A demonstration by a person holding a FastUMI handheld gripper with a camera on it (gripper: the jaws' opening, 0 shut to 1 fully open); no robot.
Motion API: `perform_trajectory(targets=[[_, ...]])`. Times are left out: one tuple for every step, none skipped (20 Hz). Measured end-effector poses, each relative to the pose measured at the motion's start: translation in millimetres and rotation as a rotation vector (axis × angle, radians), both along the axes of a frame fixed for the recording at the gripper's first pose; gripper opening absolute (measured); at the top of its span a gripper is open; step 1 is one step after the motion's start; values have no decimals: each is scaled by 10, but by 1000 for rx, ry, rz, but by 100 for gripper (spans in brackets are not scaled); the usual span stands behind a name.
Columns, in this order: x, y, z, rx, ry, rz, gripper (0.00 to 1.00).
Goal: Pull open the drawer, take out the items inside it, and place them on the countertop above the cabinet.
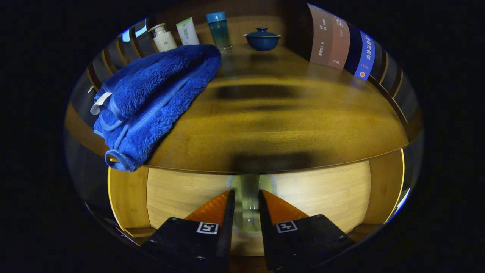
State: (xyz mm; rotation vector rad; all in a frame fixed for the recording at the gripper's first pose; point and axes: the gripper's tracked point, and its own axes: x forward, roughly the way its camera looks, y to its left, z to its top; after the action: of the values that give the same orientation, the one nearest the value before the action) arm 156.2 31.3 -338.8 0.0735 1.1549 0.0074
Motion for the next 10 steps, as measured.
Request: perform_trajectory(targets=[[16,-7,-12,-5,-4,7,40],[80,-3,-24,18,-5,-2,40],[7,-47,-18,-1,-3,-2,30],[28,-34,-41,3,-5,-1,20],[26,-25,-28,4,-5,1,20],[27,-21,-40,7,-6,2,20],[22,-17,-38,12,-6,4,20],[0,-16,-19,11,-4,6,20],[-45,-26,14,7,-3,11,20],[-97,-26,76,8,-11,16,20]])
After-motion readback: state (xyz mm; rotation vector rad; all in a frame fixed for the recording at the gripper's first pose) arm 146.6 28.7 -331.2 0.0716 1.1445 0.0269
